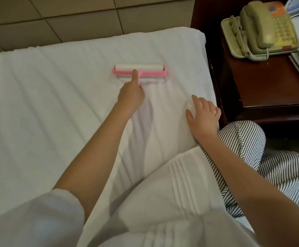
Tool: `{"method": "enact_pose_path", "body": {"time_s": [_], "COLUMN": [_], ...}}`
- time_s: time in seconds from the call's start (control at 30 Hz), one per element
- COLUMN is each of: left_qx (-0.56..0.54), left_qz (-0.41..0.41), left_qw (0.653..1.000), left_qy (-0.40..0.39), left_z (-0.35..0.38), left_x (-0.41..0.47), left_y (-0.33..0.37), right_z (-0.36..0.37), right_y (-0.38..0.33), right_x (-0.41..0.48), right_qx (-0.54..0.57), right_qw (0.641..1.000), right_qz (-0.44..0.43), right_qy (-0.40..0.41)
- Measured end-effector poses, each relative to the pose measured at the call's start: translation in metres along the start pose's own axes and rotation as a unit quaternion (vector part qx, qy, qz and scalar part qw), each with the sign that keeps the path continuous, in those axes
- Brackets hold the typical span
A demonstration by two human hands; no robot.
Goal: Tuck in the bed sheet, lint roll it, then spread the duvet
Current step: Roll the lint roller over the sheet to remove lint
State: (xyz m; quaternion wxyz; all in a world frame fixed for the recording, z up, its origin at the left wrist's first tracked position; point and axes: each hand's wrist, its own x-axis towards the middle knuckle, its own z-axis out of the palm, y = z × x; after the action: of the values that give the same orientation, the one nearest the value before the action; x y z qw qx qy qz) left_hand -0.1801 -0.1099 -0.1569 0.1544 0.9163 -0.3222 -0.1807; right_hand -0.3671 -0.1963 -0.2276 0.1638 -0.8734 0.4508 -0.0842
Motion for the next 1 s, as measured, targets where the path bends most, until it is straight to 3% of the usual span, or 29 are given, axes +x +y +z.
{"method": "enact_pose_path", "body": {"time_s": [0.17, 0.3, 0.6, 0.73, 0.9, 1.0], "left_qx": [0.055, 0.098, 0.016, 0.016, 0.035, 0.024], "left_qz": [-0.037, -0.017, -0.002, -0.012, 0.008, 0.0], "left_qw": [0.998, 0.994, 1.0, 1.0, 0.997, 1.0], "left_qy": [-0.016, -0.035, 0.017, 0.011, -0.066, -0.018], "left_z": [0.012, 0.02, 0.01, 0.017, 0.002, -0.03], "left_x": [-0.065, -0.137, 0.011, -0.024, -0.09, -0.076], "left_y": [-0.015, -0.036, 0.009, 0.0, -0.03, -0.025], "right_z": [0.002, 0.003, 0.002, 0.002, 0.005, 0.003], "right_y": [-0.003, -0.007, -0.003, -0.002, -0.01, -0.013], "right_x": [0.001, 0.001, 0.0, 0.002, 0.006, 0.016], "right_qx": [-0.004, -0.021, -0.026, -0.02, -0.017, -0.02], "right_qw": [0.997, 0.994, 0.995, 0.997, 0.995, 0.993], "right_qz": [-0.071, -0.093, -0.082, -0.059, -0.077, -0.093], "right_qy": [-0.016, -0.044, -0.042, -0.04, -0.064, -0.069]}}
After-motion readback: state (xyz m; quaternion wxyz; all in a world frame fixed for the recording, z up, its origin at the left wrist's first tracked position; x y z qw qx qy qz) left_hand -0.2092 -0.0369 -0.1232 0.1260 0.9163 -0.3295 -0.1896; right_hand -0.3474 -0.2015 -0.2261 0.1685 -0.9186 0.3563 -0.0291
